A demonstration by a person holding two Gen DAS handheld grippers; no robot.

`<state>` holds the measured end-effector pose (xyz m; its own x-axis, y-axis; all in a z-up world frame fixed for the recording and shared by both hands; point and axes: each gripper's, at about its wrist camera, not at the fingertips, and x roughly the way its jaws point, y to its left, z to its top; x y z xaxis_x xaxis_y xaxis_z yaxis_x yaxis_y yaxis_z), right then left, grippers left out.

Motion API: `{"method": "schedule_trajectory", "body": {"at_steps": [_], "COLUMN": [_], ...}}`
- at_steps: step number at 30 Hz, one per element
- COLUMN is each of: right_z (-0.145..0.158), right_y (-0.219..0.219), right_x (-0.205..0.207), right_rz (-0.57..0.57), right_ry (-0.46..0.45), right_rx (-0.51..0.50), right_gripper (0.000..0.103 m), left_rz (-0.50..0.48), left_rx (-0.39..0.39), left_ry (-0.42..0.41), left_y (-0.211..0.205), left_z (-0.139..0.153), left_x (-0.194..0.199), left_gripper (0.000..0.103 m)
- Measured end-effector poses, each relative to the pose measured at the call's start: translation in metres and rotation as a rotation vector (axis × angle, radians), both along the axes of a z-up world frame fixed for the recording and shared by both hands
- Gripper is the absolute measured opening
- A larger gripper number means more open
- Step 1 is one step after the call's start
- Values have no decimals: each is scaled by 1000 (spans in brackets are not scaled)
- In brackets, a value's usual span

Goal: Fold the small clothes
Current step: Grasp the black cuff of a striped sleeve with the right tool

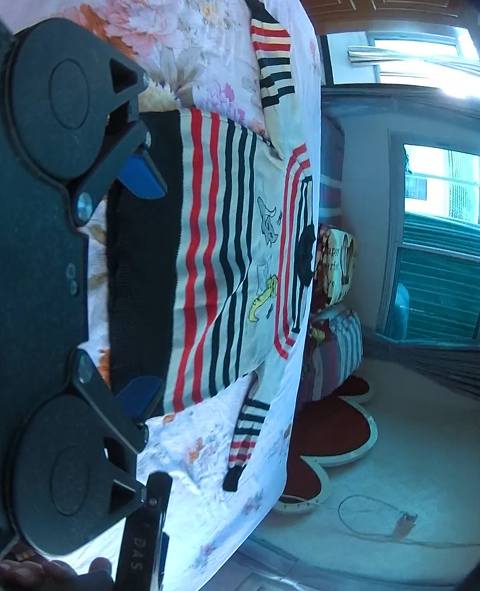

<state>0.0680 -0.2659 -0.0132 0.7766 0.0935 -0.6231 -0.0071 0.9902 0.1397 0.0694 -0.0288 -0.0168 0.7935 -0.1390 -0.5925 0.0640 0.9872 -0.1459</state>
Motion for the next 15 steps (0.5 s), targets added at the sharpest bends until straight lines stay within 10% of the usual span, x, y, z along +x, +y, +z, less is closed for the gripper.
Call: {"method": "schedule_trajectory", "body": {"at_steps": [15], "right_z": [-28], "right_y": [-83], "right_x": [132], "right_rz": [-169], "right_ry": [-1], "right_rx": [68], "right_gripper": [98], "left_rz": [105], "left_rx": [117], "left_ry": [16], "left_y": [17], "left_z": [-21], "left_x": [143], "left_gripper": [101]}}
